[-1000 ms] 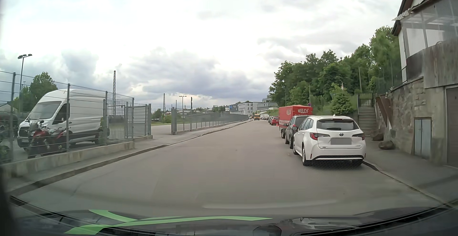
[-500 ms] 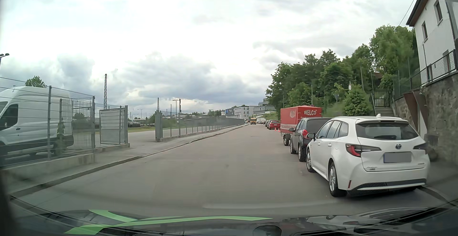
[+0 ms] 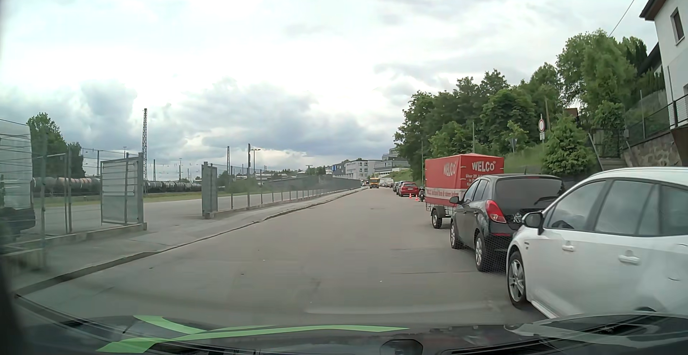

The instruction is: Follow the waypoints while adhering to traffic rules and regulations

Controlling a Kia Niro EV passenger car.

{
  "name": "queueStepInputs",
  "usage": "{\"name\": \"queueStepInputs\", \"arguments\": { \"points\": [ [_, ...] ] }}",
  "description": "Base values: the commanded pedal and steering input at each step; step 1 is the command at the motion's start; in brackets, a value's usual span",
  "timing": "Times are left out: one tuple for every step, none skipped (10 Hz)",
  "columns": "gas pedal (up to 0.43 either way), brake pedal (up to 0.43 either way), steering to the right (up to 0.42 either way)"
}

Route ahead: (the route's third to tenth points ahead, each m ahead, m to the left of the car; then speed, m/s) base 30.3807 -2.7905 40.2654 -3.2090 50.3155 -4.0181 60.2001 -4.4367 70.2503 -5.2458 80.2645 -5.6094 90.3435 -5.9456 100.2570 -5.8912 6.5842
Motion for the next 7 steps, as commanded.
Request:
{"name": "queueStepInputs", "arguments": {
  "points": [
    [0.047,0.000,0.019],
    [0.059,0.000,0.017],
    [0.059,0.000,0.014],
    [0.067,0.000,0.012],
    [0.067,0.000,0.009],
    [0.067,0.000,0.007],
    [0.067,0.000,0.006]
  ]
}}
